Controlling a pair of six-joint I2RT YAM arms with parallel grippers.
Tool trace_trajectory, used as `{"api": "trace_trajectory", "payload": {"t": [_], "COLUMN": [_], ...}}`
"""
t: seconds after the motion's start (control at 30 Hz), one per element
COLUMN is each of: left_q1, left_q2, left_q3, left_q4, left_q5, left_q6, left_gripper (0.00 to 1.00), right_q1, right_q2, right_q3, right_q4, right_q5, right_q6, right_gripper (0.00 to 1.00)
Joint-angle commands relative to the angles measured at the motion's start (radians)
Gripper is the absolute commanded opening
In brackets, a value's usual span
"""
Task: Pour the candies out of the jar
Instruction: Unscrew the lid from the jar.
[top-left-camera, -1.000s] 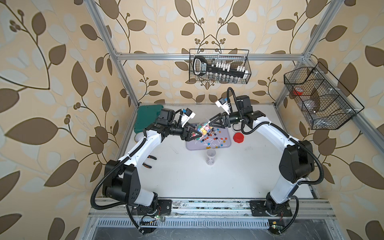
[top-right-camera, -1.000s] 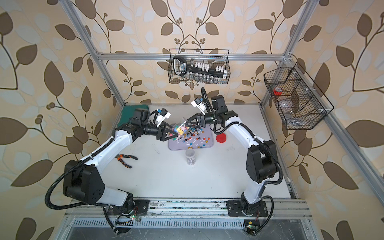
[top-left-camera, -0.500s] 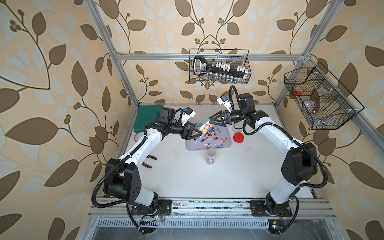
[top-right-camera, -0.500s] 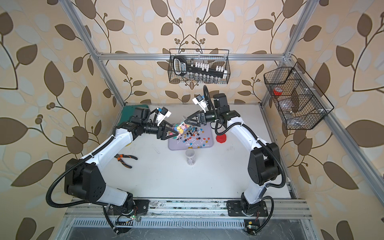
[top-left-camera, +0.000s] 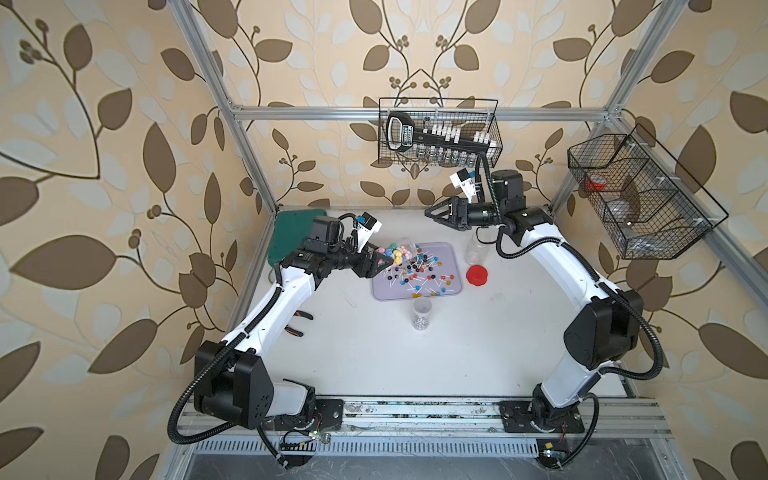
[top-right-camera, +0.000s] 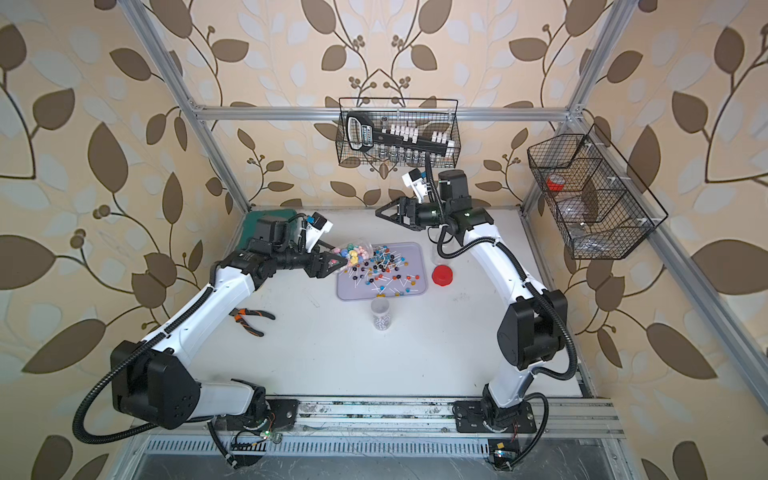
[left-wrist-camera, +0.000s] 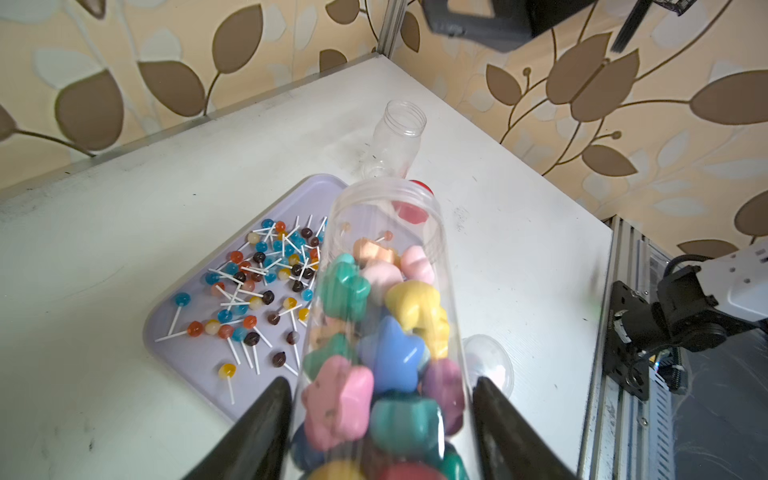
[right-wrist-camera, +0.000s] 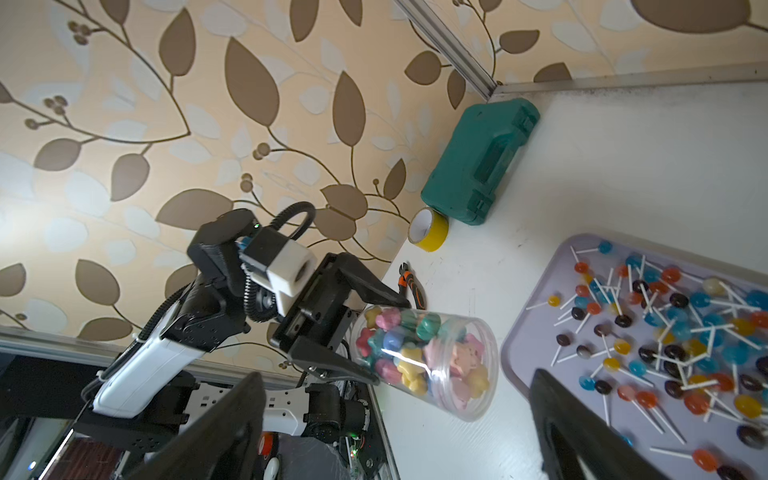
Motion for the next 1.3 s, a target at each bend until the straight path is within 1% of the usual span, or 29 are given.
{"api": "trace_trajectory", "payload": {"t": [0.0, 0.2, 0.3, 0.5, 0.67, 0.9, 1.0, 1.13, 1.27], "left_q1": [-0.007, -0.007, -0.007, -0.007, -0.007, -0.007, -0.007, -0.007, -0.007], "left_q2": [-0.037, -0.035, -0.039, -0.044, -0.046, -0.040, -0.038, -0.037, -0.028], "left_q3": [0.008, 0.000, -0.004, -0.017, -0.024, -0.029, -0.031, -0.030, -0.025], "left_q4": [0.087, 0.108, 0.125, 0.168, 0.204, 0.232, 0.240, 0.246, 0.242], "left_q5": [-0.009, 0.000, 0.006, 0.029, 0.059, 0.097, 0.114, 0.132, 0.150], "left_q6": [0.021, 0.002, -0.014, -0.048, -0.080, -0.109, -0.118, -0.126, -0.129], "left_gripper": [0.66, 0.65, 0.64, 0.63, 0.63, 0.63, 0.63, 0.63, 0.63], "right_q1": [0.017, 0.021, 0.021, 0.030, 0.039, 0.060, 0.061, 0.063, 0.064], "right_q2": [0.041, 0.060, 0.070, 0.085, 0.110, 0.131, 0.142, 0.150, 0.150], "right_q3": [-0.030, -0.081, -0.109, -0.166, -0.181, -0.197, -0.192, -0.186, -0.182], "right_q4": [-0.040, -0.011, 0.006, 0.115, 0.180, 0.326, 0.341, 0.350, 0.363], "right_q5": [0.018, 0.007, -0.027, -0.130, -0.185, -0.234, -0.239, -0.243, -0.246], "right_q6": [0.034, 0.043, 0.057, 0.131, 0.181, 0.283, 0.300, 0.309, 0.317], "right_gripper": [0.95, 0.95, 0.95, 0.95, 0.95, 0.95, 0.95, 0.92, 0.85]}}
